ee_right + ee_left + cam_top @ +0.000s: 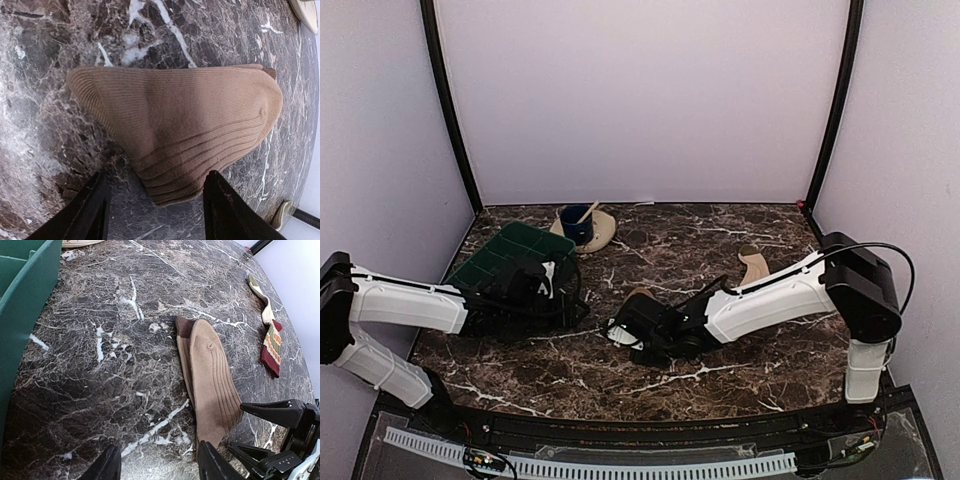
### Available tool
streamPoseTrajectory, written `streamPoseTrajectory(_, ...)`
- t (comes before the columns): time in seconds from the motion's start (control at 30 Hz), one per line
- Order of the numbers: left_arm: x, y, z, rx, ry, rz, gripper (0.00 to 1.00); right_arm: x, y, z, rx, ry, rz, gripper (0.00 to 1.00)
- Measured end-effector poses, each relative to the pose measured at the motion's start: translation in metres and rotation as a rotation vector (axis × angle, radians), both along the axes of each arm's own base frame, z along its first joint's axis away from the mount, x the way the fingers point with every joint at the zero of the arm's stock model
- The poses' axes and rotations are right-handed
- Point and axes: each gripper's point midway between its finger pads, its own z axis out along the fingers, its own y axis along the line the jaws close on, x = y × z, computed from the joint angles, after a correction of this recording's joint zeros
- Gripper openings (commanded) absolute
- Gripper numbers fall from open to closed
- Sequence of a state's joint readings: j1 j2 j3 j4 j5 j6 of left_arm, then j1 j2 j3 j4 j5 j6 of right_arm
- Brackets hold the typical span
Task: Roll the socks
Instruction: Roll the sock at the center of the board.
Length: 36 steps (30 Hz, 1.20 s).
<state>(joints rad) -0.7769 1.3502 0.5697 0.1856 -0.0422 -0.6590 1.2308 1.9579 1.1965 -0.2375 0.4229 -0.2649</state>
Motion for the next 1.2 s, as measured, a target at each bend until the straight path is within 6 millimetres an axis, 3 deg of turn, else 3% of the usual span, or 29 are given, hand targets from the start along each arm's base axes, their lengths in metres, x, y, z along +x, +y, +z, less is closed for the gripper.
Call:
streamPoseTrajectory(0.33, 0.0, 0.006, -0.003, 0.001, 0.005, 0.011, 0.54, 0.009, 0.006, -0.003, 0.008, 0.034, -0.003, 0.44)
streamPoseTrajectory(0.47, -0.001, 0.008, -0.007, 0.002, 0.01, 0.011, 0.54, 0.013, 0.004, -0.006, 0.015, 0.068, -0.009, 0.25)
streamPoseTrajectory(0.73, -0.003, 0.009, -0.007, -0.015, 0.0, -0.001, 0.54, 0.015, 0.002, -0.013, 0.033, 0.171, -0.014, 0.0)
streamPoseTrajectory(1.2, -0.013, 0.001, -0.004, -0.05, -0.034, -0.102, 0.56, 0.0, 0.011, -0.012, 0.126, 0.379, -0.002, 0.0)
